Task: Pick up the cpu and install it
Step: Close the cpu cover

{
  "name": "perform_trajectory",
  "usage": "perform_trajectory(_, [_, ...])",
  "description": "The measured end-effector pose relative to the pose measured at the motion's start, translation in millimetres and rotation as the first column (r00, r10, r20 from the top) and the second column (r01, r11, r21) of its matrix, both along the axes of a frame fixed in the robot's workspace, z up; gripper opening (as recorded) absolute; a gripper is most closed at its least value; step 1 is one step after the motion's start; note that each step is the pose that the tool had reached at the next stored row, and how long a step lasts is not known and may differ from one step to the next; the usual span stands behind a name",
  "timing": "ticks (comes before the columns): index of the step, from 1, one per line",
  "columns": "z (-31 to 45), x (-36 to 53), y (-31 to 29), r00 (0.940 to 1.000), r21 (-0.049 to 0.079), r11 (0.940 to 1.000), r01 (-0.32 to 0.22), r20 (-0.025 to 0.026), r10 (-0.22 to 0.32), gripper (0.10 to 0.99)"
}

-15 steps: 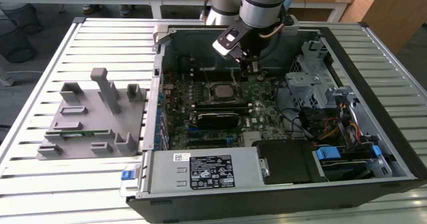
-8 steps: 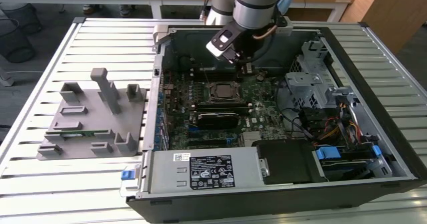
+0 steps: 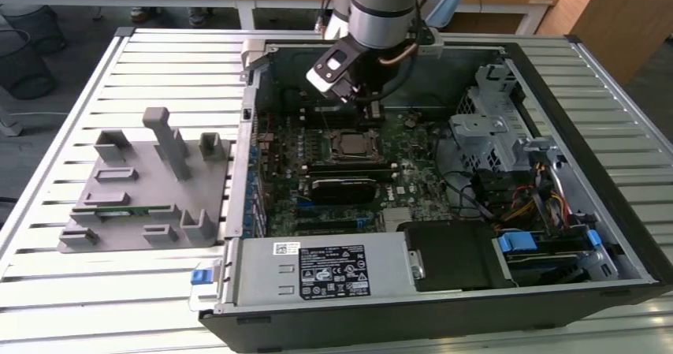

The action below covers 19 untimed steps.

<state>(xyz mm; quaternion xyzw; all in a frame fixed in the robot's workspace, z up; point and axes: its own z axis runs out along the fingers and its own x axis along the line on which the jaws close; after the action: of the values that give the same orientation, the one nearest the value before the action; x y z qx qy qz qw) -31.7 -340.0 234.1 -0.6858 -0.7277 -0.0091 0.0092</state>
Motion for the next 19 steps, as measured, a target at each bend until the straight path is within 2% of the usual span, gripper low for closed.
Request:
perform_trajectory(8, [-5.1,-16.7,0.1,1.0,0.0,1.0,0.0,0.0001,0.0,0.106])
perform_trajectory(15, [-10.0,-20.7,0.0,1.0,0.0,1.0,-0.001,0.0001,0.001,0.106])
perform_trajectory(19, [-13.2,-26.3,0.0,1.0,0.0,1.0,-0.001,0.0001,0.001,0.106])
